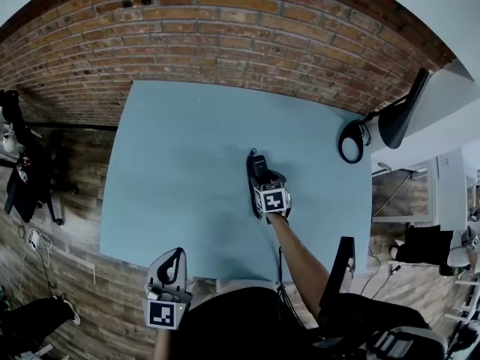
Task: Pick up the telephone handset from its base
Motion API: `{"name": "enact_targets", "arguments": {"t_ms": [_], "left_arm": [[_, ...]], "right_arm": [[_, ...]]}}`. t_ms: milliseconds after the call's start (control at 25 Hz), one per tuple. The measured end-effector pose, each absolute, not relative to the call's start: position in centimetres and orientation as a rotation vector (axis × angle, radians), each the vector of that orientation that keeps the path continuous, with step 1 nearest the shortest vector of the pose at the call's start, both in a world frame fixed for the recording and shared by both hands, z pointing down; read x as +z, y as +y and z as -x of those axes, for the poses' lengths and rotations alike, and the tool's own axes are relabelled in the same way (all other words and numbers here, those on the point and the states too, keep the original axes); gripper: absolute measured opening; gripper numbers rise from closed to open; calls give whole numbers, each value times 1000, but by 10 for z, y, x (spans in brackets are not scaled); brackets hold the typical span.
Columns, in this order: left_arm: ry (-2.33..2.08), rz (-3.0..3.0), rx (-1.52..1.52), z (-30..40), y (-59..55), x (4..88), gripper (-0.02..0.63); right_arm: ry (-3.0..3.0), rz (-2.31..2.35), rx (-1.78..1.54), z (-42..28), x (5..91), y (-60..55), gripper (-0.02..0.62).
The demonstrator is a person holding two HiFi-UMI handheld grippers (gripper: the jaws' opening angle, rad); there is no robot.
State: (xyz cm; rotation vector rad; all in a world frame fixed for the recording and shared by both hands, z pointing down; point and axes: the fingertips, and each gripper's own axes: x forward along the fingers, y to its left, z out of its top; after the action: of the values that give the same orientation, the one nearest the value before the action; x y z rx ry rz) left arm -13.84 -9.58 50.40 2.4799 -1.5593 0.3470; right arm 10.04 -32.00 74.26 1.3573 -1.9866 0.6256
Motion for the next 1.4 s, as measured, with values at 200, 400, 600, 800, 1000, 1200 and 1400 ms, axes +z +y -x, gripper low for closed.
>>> {"name": "enact_targets", "arguments": {"t_ms": [200,400,600,800,1000,1200,1400], "left_arm": [[-1547,-2481,349,138,-95,505,26],[-1540,-2502,334,138,-97,502,26],[-1528,-2523,320,136,-97,501,26],[-1513,-2536,307,133,-99,500,26],[-1491,-2555,307,132,-100,499,26],[-1449,-2575,313,128,-100,501,26],[-1387,-2623,288,115,-107,498,26]], "right_arm": [[-1993,-1364,598,-101,734,-319,244],[-2001,-1388,590,-104,726,-319,244],[-2013,-1413,564,-108,715,-320,244],[-2024,-1446,531,-114,703,-320,244],[-2044,-1487,494,-115,685,-318,244],[-2095,-1525,449,-111,658,-319,244],[-2146,-1564,357,-105,620,-316,244]]}}
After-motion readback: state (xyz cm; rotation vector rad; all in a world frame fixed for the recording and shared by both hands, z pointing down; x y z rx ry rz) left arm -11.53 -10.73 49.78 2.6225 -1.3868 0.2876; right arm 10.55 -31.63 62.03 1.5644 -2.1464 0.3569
